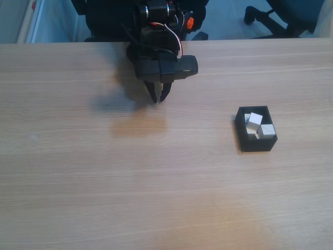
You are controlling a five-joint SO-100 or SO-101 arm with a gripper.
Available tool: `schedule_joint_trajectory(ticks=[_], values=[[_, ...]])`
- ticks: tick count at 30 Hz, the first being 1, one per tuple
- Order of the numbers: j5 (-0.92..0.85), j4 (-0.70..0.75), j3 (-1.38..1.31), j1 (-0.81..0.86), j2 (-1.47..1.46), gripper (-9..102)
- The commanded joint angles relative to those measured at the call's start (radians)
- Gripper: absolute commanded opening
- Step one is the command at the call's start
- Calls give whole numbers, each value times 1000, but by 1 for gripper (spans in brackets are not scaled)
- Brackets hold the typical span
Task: Pick blocks and place them in the box.
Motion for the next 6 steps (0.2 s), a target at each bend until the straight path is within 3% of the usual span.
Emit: schedule_joint_trajectory(ticks=[1,6], values=[[0,78,61,-5,31,0],[0,78,61,-5,31,0]])
